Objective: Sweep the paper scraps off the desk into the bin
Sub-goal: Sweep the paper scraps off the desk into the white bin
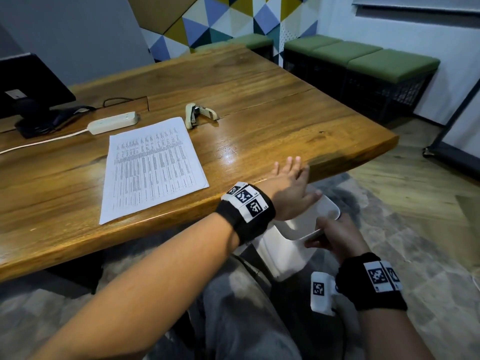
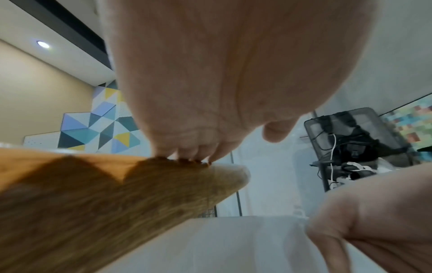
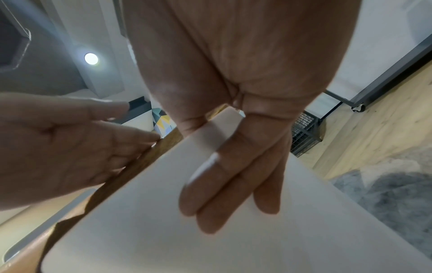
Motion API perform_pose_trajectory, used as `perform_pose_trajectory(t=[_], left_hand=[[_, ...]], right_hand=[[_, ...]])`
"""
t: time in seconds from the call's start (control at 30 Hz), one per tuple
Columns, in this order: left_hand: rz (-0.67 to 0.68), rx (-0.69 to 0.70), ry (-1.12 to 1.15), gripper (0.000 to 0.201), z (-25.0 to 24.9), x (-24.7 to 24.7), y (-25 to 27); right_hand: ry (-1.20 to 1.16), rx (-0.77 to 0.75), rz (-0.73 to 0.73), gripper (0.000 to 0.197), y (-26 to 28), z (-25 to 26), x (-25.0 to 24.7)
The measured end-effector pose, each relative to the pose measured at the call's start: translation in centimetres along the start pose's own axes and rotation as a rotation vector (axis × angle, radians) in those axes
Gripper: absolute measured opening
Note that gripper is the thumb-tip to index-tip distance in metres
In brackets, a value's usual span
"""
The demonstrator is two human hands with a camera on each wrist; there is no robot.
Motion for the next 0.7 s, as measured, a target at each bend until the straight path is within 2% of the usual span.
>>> perform_pose_trajectory(t=[0.1,0.17,0.23,0.27,0.33,0.43,0.5,0.63,0.7], left_hand=[[-0.044,0.097,0.220,0.059,-2.0,0.3,1.6],[-0.093,0.153,0.239,0.044,-2.6,0.5,2.7],[-0.167,0.189,0.218,0.039,-1.7,0.6,3.2],[-0.087,0.154,0.170,0.042,-0.7,1.2,3.2],[0.161,0.012,0.031,0.056,1.9,3.5,3.1],[0.282,-0.123,-0.014,0.076,3.6,5.6,3.0],[0.294,-0.208,0.046,0.073,4.4,6.5,2.1],[0.231,-0.334,0.251,0.027,6.2,9.1,-0.8],[0.202,-0.411,0.325,0.040,6.3,10.7,-1.3]], right_hand=[[-0.004,-0.010,0.013,0.038,0.1,-0.2,-0.3],[0.010,-0.013,0.005,0.043,0.2,-0.4,-0.5],[0.021,-0.018,-0.018,0.043,0.1,-0.5,-1.1],[0.034,-0.019,-0.027,0.042,0.1,-0.5,-1.4],[0.060,-0.013,-0.043,0.042,-0.1,-0.8,-2.1],[0.077,0.024,-0.073,0.047,-0.6,-2.1,-3.6],[0.082,0.052,-0.104,0.049,-1.0,-3.3,-4.6],[0.106,0.101,-0.154,0.053,-1.8,-6.8,-5.6],[0.117,0.141,-0.170,0.060,-2.3,-9.3,-5.7]])
Point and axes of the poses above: each hand's wrist, its own y-axis away from the middle knuckle, its own x-axis out of the palm, z = x × y, the point moved 8 cm from there along -y, towards the middle knuckle, and after that the axes turned 7 degrees about -y, right-handed, at the moved point
